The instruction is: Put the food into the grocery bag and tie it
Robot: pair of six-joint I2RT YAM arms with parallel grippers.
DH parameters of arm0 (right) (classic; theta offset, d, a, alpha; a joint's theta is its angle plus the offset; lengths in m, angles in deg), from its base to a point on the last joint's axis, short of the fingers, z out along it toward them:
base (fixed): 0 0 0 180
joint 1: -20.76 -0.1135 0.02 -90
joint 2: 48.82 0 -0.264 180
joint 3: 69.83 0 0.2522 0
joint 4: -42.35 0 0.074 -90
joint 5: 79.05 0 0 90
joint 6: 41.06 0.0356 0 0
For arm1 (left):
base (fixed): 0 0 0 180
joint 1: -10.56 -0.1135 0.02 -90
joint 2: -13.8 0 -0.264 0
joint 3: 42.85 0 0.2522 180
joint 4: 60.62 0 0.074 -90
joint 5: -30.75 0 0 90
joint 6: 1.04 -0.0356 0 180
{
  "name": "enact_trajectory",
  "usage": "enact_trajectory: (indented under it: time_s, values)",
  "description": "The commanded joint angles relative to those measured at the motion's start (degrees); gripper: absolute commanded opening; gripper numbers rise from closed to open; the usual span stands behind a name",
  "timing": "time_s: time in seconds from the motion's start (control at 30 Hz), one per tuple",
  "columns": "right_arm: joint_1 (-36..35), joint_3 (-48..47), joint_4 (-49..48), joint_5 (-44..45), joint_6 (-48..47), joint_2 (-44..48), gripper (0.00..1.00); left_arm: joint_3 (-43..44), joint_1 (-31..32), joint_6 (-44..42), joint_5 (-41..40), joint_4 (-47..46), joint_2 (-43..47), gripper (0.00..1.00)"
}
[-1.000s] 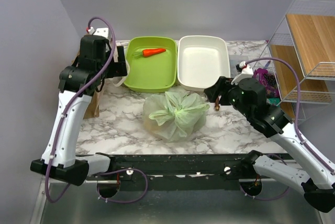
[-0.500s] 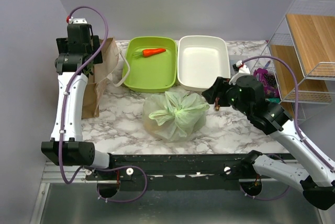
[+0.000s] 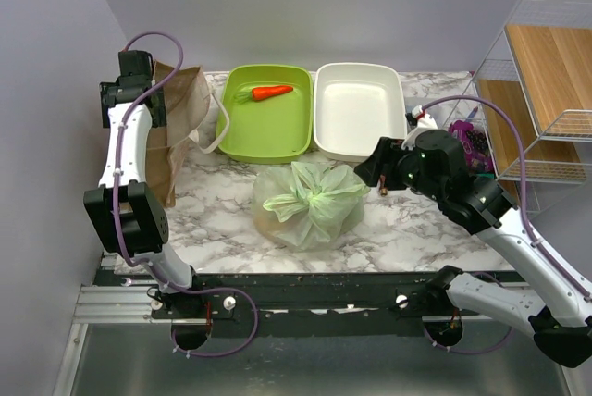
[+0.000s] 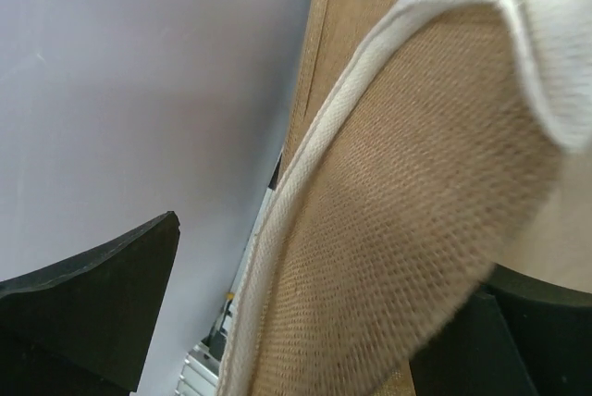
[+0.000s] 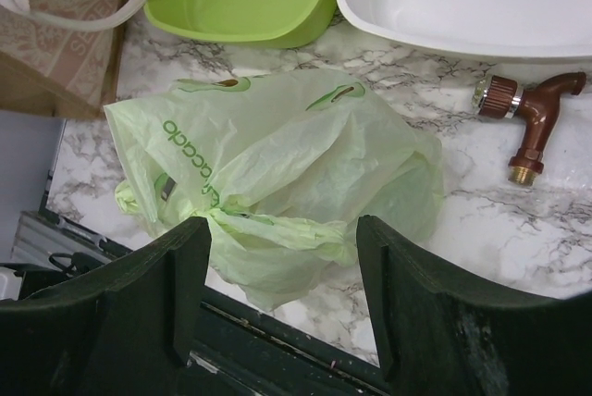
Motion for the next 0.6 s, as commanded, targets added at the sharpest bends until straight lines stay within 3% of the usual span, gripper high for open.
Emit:
enact_trajectory:
  time_s: [0.0, 0.1, 0.3, 0.57]
  values:
    - [0.2, -1.4, 1.7, -1.7, -0.8, 0.1, 0.71, -1.0, -1.7, 1.4, 4.0, 0.1, -0.4, 0.92]
    - [0.2, -0.9, 1.5, -2.0, -0.4, 0.4, 0.71, -1.8, -2.5, 3.1, 7.2, 0.0, -1.0, 0.85]
    - [0.2, -1.0, 1.5, -1.4, -0.6, 1.1, 0.71, -2.1, -2.9, 6.3, 12.6, 1.9, -0.5, 0.02]
    - [0.2, -1.7, 1.0, 0.9, -2.8, 1.7, 0.71, -9.9, -2.9, 13.8, 19.8, 1.5, 13.6, 0.00]
